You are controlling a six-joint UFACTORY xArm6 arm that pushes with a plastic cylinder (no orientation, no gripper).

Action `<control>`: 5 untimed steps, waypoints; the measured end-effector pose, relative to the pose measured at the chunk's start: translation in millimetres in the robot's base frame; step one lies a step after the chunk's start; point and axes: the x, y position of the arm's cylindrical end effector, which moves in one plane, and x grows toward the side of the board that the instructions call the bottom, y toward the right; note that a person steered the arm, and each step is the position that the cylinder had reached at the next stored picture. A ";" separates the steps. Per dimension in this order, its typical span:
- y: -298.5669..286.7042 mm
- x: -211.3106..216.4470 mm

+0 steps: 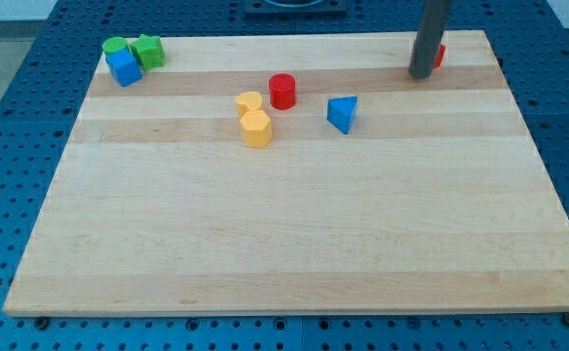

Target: Move the red star to the top of the board

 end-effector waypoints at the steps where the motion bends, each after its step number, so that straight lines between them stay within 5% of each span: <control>1: 1.3 20.5; 2: 18.8 30.3; 5: 28.9 -33.5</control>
